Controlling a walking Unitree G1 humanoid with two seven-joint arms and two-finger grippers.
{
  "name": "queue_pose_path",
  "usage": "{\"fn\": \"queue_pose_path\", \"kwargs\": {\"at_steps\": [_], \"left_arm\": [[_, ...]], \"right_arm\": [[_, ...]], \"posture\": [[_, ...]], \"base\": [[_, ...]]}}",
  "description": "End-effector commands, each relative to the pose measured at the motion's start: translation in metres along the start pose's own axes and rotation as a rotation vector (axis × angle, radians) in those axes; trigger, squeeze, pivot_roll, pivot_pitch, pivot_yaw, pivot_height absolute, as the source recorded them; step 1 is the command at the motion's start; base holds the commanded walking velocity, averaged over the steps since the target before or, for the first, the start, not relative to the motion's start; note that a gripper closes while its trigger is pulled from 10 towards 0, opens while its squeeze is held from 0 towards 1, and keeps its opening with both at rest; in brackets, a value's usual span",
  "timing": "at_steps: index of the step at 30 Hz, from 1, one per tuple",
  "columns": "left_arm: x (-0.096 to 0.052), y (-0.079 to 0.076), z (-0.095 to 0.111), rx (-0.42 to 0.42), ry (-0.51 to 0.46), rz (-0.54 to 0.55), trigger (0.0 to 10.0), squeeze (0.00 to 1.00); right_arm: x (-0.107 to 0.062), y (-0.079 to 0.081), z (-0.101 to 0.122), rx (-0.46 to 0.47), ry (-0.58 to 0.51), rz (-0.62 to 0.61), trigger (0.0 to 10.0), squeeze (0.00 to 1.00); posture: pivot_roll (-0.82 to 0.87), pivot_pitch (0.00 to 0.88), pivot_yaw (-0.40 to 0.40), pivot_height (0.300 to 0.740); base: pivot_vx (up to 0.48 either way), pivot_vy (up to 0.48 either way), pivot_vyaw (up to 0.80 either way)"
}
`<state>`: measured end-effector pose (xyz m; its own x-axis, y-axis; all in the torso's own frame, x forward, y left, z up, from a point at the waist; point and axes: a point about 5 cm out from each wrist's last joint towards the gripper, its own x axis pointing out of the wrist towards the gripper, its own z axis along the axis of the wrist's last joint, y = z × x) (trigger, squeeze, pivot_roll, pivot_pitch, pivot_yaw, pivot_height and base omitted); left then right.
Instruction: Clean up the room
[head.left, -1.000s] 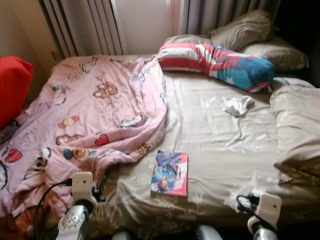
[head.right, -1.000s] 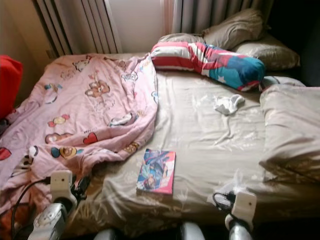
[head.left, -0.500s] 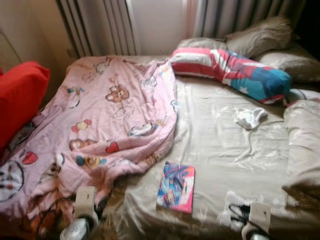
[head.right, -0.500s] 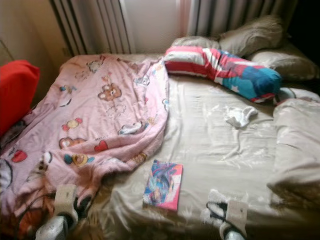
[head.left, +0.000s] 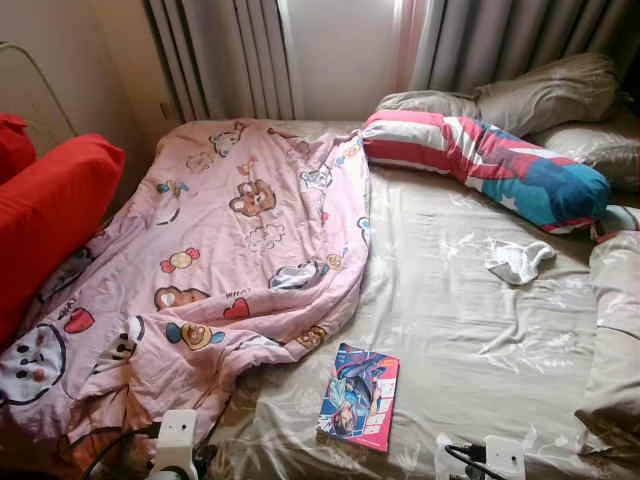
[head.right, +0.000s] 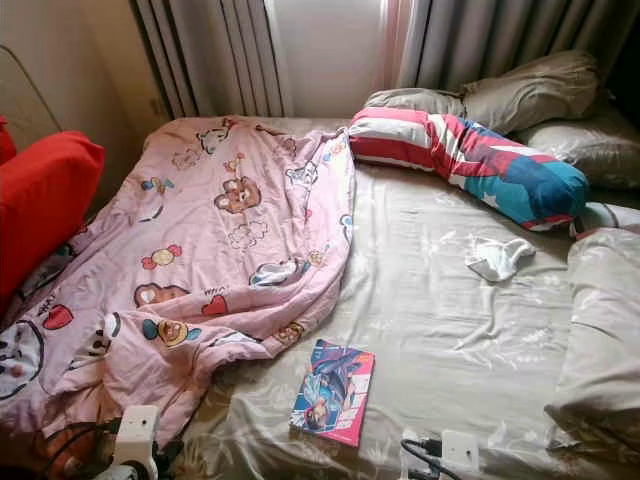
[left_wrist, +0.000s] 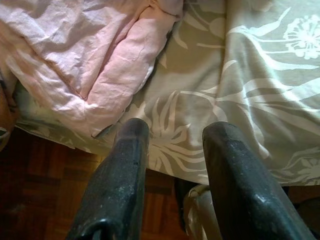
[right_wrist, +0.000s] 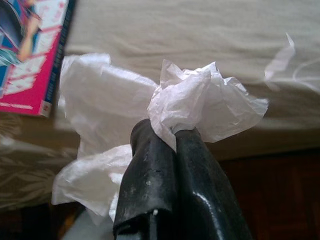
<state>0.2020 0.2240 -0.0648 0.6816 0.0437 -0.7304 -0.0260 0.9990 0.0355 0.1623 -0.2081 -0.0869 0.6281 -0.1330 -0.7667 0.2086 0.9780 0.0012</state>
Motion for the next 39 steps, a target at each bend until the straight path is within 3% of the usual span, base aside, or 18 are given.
{"fn": "queue_pose_path", "kwargs": {"at_steps": [1,8,16,26,39], "left_arm": [[0.000,-0.001,-0.005,-0.008,0.026,0.008,10.0,0.00],[-0.002,-0.003,-0.012,-0.035,0.050,0.017,10.0,0.00],[-0.002,-0.006,-0.018,-0.027,0.082,0.016,10.0,0.00],[0.004,-0.014,-0.003,-0.028,0.072,0.016,10.0,0.00],[0.002,-0.010,-0.007,-0.061,0.066,0.027,10.0,0.00]], "right_arm": [[0.000,0.001,-0.001,-0.007,0.013,0.022,10.0,0.00],[0.000,-0.004,-0.001,-0.165,0.035,0.061,10.0,0.00],[0.000,-0.010,-0.002,-0.112,0.062,0.029,10.0,0.00],[0.002,-0.009,0.003,-0.090,0.069,0.015,10.0,0.00],[0.003,-0.013,0.006,-0.051,0.075,-0.019,10.0,0.00]], "posture": [[-0.04,0.000,0.005,0.732],[-0.03,0.000,-0.008,0.732],[-0.03,0.000,-0.005,0.732],[-0.03,0.000,-0.005,0.732],[-0.02,0.000,-0.012,0.732]], "base": [[0.000,0.000,0.00],[0.000,0.000,0.00],[0.000,0.000,0.00],[0.000,0.000,0.00],[0.000,0.000,0.00]]}}
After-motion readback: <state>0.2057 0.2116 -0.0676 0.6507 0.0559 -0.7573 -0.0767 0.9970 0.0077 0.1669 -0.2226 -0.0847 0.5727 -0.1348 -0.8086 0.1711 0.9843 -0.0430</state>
